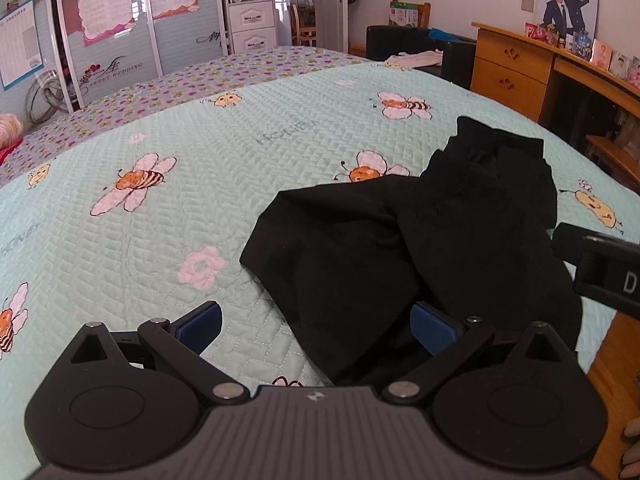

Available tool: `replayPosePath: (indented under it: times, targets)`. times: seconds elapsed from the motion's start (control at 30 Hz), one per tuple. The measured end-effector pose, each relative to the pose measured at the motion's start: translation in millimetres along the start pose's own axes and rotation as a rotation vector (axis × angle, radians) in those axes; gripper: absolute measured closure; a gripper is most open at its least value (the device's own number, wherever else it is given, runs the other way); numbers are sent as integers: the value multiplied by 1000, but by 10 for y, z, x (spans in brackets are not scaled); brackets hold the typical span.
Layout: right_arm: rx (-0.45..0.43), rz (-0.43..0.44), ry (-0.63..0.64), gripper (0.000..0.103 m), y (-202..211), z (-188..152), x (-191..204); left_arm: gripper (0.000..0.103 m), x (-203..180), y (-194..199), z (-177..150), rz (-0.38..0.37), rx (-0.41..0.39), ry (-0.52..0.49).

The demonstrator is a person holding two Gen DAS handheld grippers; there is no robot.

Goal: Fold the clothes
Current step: 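Move both open grippers down onto the crumpled black trousers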

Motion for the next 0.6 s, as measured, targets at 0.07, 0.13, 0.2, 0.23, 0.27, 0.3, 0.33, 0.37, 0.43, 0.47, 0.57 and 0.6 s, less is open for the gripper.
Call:
replayPosePath:
  times: [0.07,0.13,0.2,0.23,0.27,0.3,0.33,0.37,0.43,0.47,0.57,0.6]
  targets:
    - [12,3,4,13,-65,11,9,0,38,-57,37,0,17,-3]
    - [24,6,9,13,-143,19,41,0,56,-140,58,1,30,-4]
    - [34,2,15,13,-277,14,157,0,50,-247,76,2,40,-8]
    - [41,0,20,13,-333,10,156,0,49,-308,86,3,45,-11]
    - [48,-1,24,13,-383,2,154,0,49,-376,95,5,50,-12]
    - [57,-2,27,13,-420,-13,148,0,54,-441,102,4,54,-11]
    - [62,-1,30,13,-459,-28,142,0,58,-506,109,3,57,-10]
    - [59,1,34,13,-510,-29,133,0,56,-584,117,3,63,-10]
    - [68,1,49,13,-644,-16,158,0,49,-720,123,2,76,-10]
    - [73,2,55,13,-703,-24,178,0,44,-793,114,4,85,-11]
    - [127,-5,92,13,-899,-90,230,0,52,-1003,65,5,117,-13]
    - [140,-4,102,13,-966,-110,247,0,59,-1054,38,4,124,-8]
Point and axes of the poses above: each gripper's, at about its wrist camera, not at the fingertips, and y roughly against the way its jaws point, x to its left, z to its top, the point moved 3 cm from there along -y, roughly the way its jaws point, and after that the axes turned 9 degrees about -z, right-handed, at the moved point
